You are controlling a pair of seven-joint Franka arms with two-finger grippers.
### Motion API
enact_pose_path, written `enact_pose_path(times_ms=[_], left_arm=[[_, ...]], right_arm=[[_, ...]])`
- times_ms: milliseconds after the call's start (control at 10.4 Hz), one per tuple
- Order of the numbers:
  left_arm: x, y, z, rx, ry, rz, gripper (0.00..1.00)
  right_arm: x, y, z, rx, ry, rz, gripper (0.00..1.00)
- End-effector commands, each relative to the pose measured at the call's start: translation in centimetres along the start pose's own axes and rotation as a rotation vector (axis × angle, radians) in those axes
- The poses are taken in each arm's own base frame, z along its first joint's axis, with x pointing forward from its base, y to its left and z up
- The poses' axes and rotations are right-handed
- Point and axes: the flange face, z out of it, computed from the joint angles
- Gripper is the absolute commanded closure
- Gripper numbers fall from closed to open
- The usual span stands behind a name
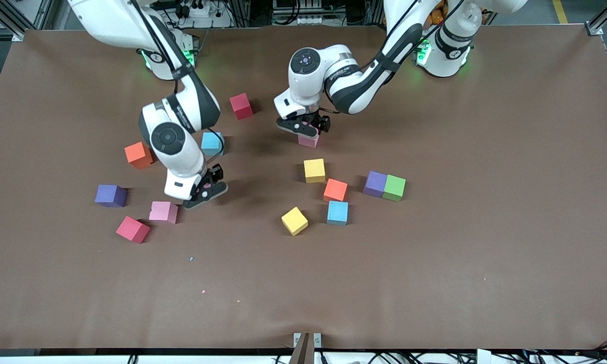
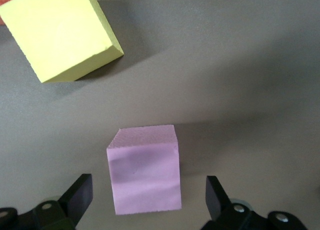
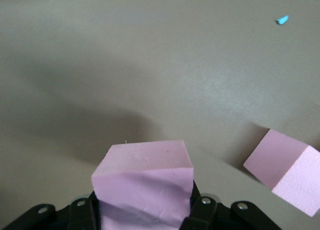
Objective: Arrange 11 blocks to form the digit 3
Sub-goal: 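Lift the pink cube with the right gripper while the left gripper lifts lavender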
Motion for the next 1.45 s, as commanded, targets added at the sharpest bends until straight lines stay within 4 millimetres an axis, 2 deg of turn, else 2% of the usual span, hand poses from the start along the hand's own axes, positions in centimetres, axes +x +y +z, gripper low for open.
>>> enact_pose_path(times_ms=[0, 193, 386, 578, 771, 868, 964, 1061, 1157, 1350], left_arm=[[-0.3, -0.3, 0.5, 0.003, 0.024, -0.005, 0.0], [-0.5, -0.2, 2.0, 0.034, 0.033, 0.04, 0.0], [-0.7, 0.0, 3.3, 0.051, 0.056, 0.047, 0.0], [-0.7, 0.1, 3.4, 0.038, 0.064, 0.04, 0.0], [-0.6, 0.1, 3.3, 0.036, 0.067, 0.029, 0.0], [-0.6, 0.1, 3.2, 0.034, 0.067, 0.023, 0.25], [-0.5, 0.2, 3.2, 0.032, 0.069, -0.006, 0.58], [-0.5, 0.3, 3.0, 0.031, 0.072, -0.02, 0.83], [-0.3, 0.1, 3.0, 0.031, 0.071, -0.037, 0.98], [0.0, -0.2, 2.7, 0.032, 0.074, -0.057, 1.0]], right_arm=[[-3.4, -2.7, -1.7, -0.005, -0.003, -0.069, 0.93], [-3.7, -4.6, -1.6, 0.017, -0.013, -0.048, 0.93], [-3.9, -6.6, -1.6, 0.032, -0.032, 0.101, 0.93], [-3.8, -7.8, -1.5, 0.03, -0.033, 0.281, 0.93], [-3.7, -8.7, -1.9, 0.044, -0.031, 0.322, 0.93], [-3.8, -8.6, -2.0, 0.055, -0.033, 0.334, 0.93], [-3.8, -8.6, -2.0, 0.064, -0.034, 0.347, 0.93], [-3.8, -8.4, -2.0, 0.072, -0.036, 0.368, 0.93], [-3.7, -8.4, -2.0, 0.074, -0.036, 0.382, 0.93], [-3.7, -8.5, -1.9, 0.075, -0.038, 0.409, 0.93]])
